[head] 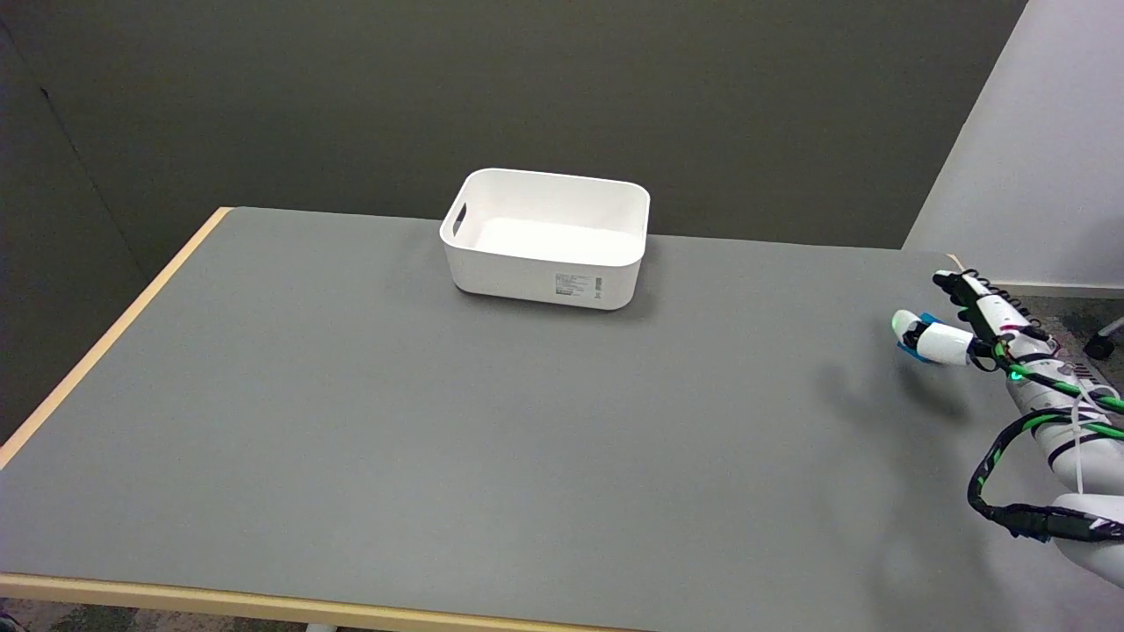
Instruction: Pick up blue wooden cube.
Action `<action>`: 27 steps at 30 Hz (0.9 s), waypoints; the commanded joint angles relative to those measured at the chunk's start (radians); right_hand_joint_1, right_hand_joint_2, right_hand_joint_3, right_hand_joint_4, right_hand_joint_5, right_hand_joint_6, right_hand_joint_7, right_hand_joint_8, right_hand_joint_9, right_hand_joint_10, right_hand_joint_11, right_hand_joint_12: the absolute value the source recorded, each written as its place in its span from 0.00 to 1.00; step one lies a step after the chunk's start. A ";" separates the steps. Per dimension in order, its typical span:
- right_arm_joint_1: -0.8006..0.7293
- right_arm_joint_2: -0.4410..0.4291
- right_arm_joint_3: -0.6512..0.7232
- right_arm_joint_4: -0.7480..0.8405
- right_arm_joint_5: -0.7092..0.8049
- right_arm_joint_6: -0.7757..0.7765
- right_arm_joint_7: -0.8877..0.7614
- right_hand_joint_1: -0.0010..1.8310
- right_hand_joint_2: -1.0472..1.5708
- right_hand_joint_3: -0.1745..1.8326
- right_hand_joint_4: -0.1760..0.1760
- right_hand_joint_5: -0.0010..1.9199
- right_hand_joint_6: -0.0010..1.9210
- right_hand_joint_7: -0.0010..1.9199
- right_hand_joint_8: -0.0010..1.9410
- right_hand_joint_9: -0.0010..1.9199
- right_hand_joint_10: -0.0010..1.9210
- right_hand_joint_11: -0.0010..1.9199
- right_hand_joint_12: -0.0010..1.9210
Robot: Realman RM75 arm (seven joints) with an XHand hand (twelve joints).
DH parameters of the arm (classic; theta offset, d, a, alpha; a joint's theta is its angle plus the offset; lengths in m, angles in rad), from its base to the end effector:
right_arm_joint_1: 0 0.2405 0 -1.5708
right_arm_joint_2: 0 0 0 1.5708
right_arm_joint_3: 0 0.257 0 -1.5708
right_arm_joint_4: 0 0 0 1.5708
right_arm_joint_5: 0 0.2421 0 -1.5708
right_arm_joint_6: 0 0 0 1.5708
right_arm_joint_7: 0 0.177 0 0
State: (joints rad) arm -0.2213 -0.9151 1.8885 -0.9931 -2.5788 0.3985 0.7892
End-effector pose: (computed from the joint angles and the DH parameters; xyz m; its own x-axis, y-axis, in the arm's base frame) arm -0.3174 -0.2783 0.6220 0.8288 0.2490 0.5011 -0.5556 0.4734 0.6835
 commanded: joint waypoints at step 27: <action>0.055 0.004 -0.042 0.030 -0.022 -0.030 -0.081 0.54 0.95 0.11 0.30 0.17 0.92 0.27 1.00 0.23 1.00 0.00 1.00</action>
State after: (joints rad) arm -0.1857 -0.9082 1.8563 -0.9621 -2.5986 0.3422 0.7718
